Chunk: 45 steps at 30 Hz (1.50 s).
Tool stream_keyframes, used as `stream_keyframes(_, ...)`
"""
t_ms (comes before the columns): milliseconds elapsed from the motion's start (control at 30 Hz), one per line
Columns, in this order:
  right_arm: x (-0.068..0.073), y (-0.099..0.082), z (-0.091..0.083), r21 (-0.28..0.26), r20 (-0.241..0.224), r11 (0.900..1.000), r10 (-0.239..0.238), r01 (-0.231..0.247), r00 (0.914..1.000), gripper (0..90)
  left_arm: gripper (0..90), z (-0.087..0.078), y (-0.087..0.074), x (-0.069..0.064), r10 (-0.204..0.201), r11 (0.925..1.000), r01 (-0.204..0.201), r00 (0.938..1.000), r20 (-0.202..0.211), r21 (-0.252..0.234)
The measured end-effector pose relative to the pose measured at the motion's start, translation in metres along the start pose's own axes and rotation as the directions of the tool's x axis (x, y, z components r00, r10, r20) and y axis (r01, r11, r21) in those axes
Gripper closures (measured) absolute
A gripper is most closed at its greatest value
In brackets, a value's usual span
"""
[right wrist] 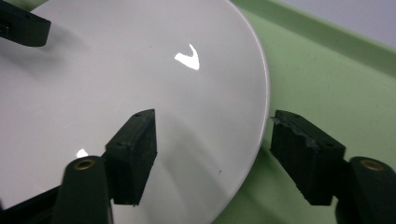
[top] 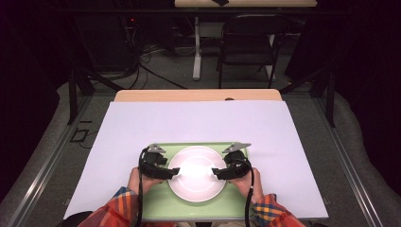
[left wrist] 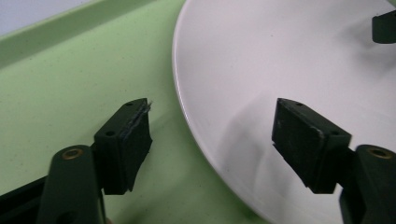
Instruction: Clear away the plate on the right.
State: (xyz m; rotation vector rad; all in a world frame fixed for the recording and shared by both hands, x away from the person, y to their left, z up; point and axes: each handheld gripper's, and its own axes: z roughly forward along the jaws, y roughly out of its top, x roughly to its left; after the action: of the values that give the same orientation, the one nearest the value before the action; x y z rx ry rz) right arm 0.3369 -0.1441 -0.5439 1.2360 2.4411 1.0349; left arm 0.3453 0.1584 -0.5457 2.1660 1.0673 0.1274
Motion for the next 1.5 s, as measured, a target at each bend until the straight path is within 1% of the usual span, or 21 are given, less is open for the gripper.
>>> stream_keyframes(67,0.001,0.001,-0.002,-0.005,-0.004,1.0000,-0.007,0.007,1.0000,26.4,23.5,-0.002,0.001,0.000,0.007,0.9999,-0.007,1.0000,0.004,-0.007)
stream_keyframes(133,0.003,0.003,-0.006,-0.018,-0.012,0.9991,-0.039,0.039,0.9992,24.8,20.0,-0.007,0.002,0.000,0.022,0.9993,-0.021,0.9998,0.004,-0.030)
stream_keyframes(200,0.005,0.005,-0.011,-0.033,-0.018,0.9971,-0.069,0.069,0.9974,19.3,17.3,-0.011,0.002,0.000,0.017,0.9980,-0.016,0.9998,0.010,-0.061)
stream_keyframes(267,0.007,0.007,-0.016,-0.060,-0.026,0.9949,-0.083,0.082,0.9962,13.8,15.4,-0.017,0.004,-0.001,0.035,0.9963,-0.035,0.9994,0.006,-0.079)
stream_keyframes(300,0.008,0.008,-0.019,-0.068,-0.028,0.9935,-0.094,0.092,0.9952,13.4,14.8,-0.021,0.004,-0.002,0.048,0.9947,-0.047,0.9988,0.006,-0.091)
stream_keyframes(333,0.008,0.009,-0.023,-0.078,-0.031,0.9913,-0.109,0.106,0.9936,13.1,14.2,-0.024,0.005,-0.003,0.050,0.9931,-0.048,0.9987,0.007,-0.107)
stream_keyframes(400,0.009,0.011,-0.029,-0.104,-0.036,0.9873,-0.124,0.120,0.9916,10.6,12.1,-0.030,0.005,-0.008,0.055,0.9882,-0.054,0.9984,0.005,-0.143)
stream_keyframes(500,0.010,0.014,-0.040,-0.146,-0.040,0.9812,-0.133,0.126,0.9902,6.9,9.0,-0.040,0.006,-0.017,0.093,0.9802,-0.094,0.9955,-0.014,-0.174)
stream_keyframes(533,0.010,0.014,-0.043,-0.159,-0.040,0.9790,-0.135,0.127,0.9900,5.9,8.6,-0.043,0.006,-0.020,0.104,0.9754,-0.105,0.9944,-0.017,-0.194)
stream_keyframes(567,0.011,0.015,-0.048,-0.172,-0.037,0.9758,-0.143,0.135,0.9890,3.1,7.8,-0.045,0.006,-0.022,0.107,0.9732,-0.109,0.9940,-0.021,-0.202)
stream_keyframes(600,0.011,0.015,-0.048,-0.172,-0.037,0.9758,-0.143,0.135,0.9890,3.1,7.8,-0.047,0.006,-0.023,0.120,0.9699,-0.122,0.9925,-0.023,-0.210)
stream_keyframes(667,0.011,0.015,-0.054,-0.192,-0.029,0.9711,-0.150,0.142,0.9882,1.2,6.5,-0.051,0.006,-0.026,0.141,0.9634,-0.143,0.9897,-0.025,-0.227)
stream_keyframes(800,0.010,0.015,-0.065,-0.229,-0.023,0.9612,-0.163,0.153,0.9864,0.0,5.7,-0.057,0.005,-0.029,0.162,0.9526,-0.164,0.9864,-0.031,-0.256)
stream_keyframes(833,0.010,0.015,-0.068,-0.237,-0.024,0.9596,-0.162,0.152,0.9864,0.0,5.4,-0.058,0.005,-0.029,0.165,0.9506,-0.169,0.9856,-0.036,-0.260)
stream_keyframes(867,0.009,0.014,-0.072,-0.251,-0.019,0.9552,-0.166,0.156,0.9859,0.0,5.0,-0.060,0.005,-0.029,0.170,0.9470,-0.176,0.9844,-0.046,-0.269)
stream_keyframes(1000,0.005,0.012,-0.086,-0.279,-0.012,0.9466,-0.172,0.162,0.9851,0.0,4.3,-0.066,0.003,-0.029,0.174,0.9374,-0.185,0.9826,-0.065,-0.295)
stream_keyframes(1133,0.001,0.009,-0.098,-0.312,0.005,0.9369,-0.165,0.158,0.9863,0.0,4.2,-0.075,0.000,-0.029,0.167,0.9319,-0.182,0.9832,-0.075,-0.314)
stream_keyframes(1333,-0.006,0.001,-0.110,-0.331,0.025,0.9307,-0.155,0.155,0.9876,0.0,3.6,-0.088,-0.009,-0.022,0.135,0.9216,-0.158,0.9868,-0.088,-0.354)
stream_keyframes(1367,-0.008,-0.001,-0.115,-0.342,0.033,0.9265,-0.156,0.157,0.9873,0.0,3.5,-0.091,-0.010,-0.021,0.137,0.9212,-0.161,0.9864,-0.090,-0.354)
stream_keyframes(1467,-0.009,-0.004,-0.120,-0.346,0.042,0.9251,-0.151,0.156,0.9876,0.0,3.3,-0.097,-0.016,-0.018,0.129,0.9190,-0.157,0.9865,-0.101,-0.361)
stream_keyframes(1500,-0.010,-0.006,-0.123,-0.352,0.049,0.9223,-0.151,0.159,0.9873,0.0,3.3,-0.099,-0.017,-0.017,0.131,0.9186,-0.160,0.9859,-0.105,-0.361)
